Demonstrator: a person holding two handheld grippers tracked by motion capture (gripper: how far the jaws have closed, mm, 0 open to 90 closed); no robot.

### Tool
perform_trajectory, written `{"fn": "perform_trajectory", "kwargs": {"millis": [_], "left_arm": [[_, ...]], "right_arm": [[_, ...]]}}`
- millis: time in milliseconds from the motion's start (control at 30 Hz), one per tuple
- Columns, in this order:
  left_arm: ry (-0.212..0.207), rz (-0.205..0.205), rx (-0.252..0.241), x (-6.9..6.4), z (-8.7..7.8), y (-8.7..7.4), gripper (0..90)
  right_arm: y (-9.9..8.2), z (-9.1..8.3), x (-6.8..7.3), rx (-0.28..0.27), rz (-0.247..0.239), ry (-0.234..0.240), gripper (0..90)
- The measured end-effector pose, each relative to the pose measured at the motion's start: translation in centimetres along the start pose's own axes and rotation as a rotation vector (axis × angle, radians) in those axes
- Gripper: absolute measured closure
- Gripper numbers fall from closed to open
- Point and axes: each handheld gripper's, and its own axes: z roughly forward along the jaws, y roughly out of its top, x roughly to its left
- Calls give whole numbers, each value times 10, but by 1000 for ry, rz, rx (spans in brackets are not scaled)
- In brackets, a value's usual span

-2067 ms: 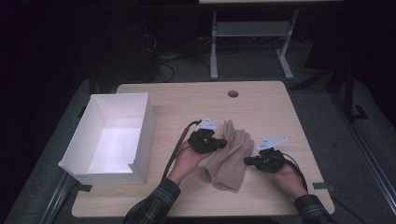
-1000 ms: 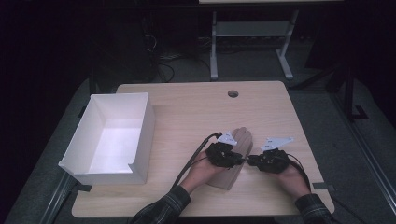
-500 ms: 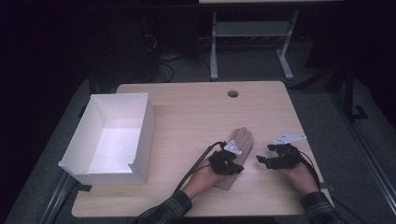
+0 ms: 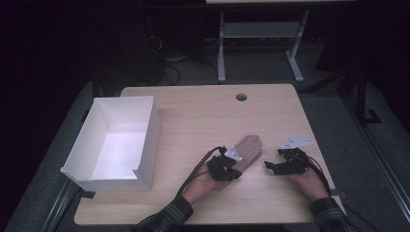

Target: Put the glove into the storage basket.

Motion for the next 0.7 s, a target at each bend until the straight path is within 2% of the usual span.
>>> {"fn": "perform_trajectory", "kwargs": {"millis": [133,200,233,267,467,567,600,700], "left_arm": [[15,6,14,2,-4,-3,898],[27,-4,14,4,-7,-5,898],[34,8,24,6,-9,-6,898],[38,-4,19,7,-10,-8,898],[73,-15,30,16,-21,-16,898],[72,-21,22,16,-23,-17,897],[71,0,30,16,-26,-15,897],[64,15,-1,14,-33,-11,871]], "right_arm": [[0,0,0,0,-4,3,203],[0,1,0,-1,-12,0,188],[0,1,0,-1,-12,0,188],[-1,1,0,-3,-13,0,182],[-4,3,0,-31,-13,1,136],[-4,3,0,-30,-13,1,136],[-4,3,0,-30,-13,2,135],[-4,3,0,-30,-12,1,132]]}}
